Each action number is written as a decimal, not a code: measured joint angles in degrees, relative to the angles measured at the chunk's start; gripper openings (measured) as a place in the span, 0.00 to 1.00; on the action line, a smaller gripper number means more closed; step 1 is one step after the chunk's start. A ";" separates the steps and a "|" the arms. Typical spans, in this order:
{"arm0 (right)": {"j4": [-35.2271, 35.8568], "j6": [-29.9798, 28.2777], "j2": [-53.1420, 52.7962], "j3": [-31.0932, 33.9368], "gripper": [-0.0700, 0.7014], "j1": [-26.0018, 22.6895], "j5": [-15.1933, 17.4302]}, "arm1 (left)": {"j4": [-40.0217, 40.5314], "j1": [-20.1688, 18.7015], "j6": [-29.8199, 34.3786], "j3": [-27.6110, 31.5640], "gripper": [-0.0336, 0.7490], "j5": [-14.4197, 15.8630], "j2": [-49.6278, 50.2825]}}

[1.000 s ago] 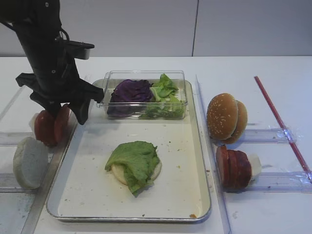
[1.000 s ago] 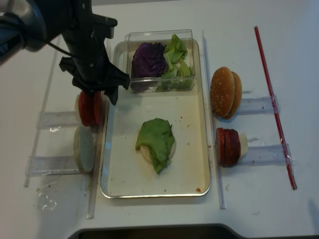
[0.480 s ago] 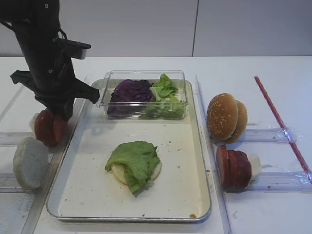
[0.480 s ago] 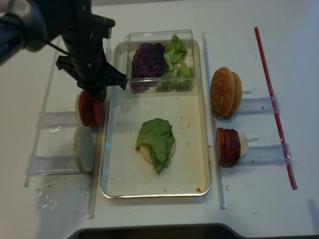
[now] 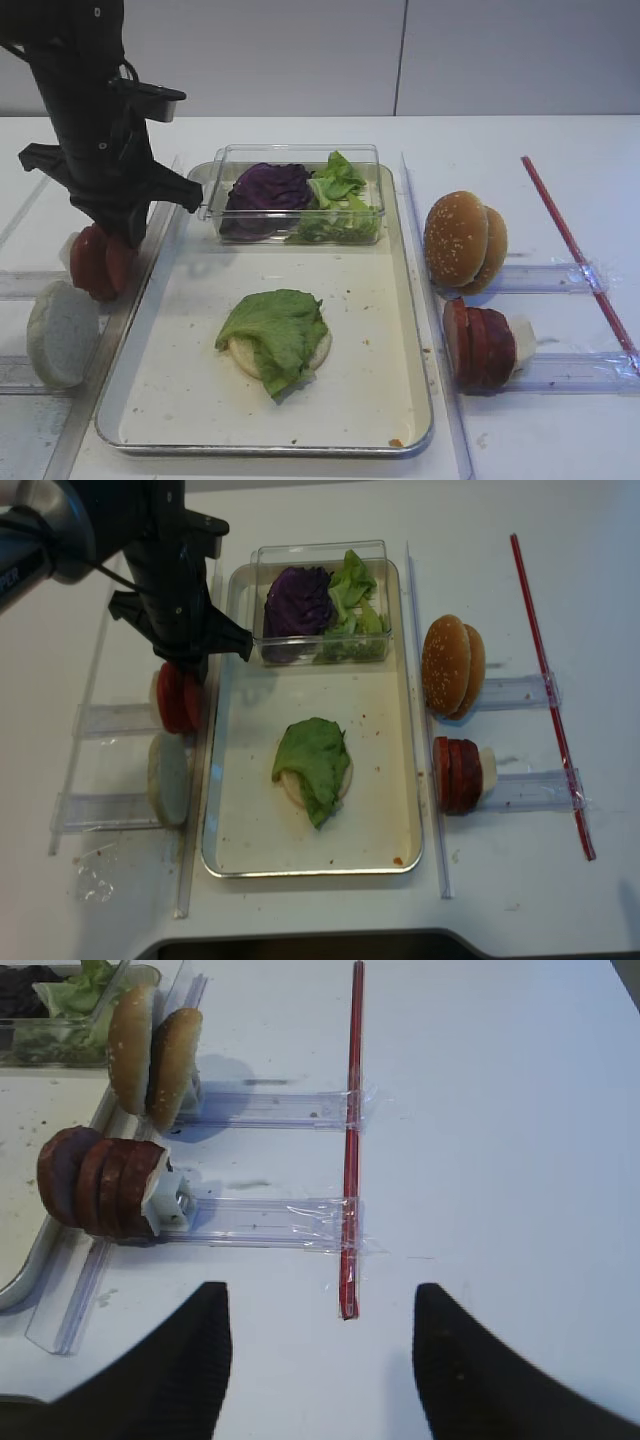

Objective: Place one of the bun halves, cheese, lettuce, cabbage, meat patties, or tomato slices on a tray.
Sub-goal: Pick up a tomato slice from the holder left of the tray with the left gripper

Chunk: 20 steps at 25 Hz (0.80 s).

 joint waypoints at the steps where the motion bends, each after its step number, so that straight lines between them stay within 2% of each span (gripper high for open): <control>1: 0.00 0.00 0.00 0.00 0.64 0.00 0.00 | 0.00 0.00 0.00 0.00 0.11 0.12 0.00; 10: 0.00 0.00 0.00 0.00 0.64 0.00 0.00 | 0.00 0.00 0.00 -0.13 0.11 0.73 -2.08; 20: 0.00 0.00 0.00 0.00 0.64 0.00 0.00 | 0.13 0.00 0.00 -3.36 0.11 3.83 -4.33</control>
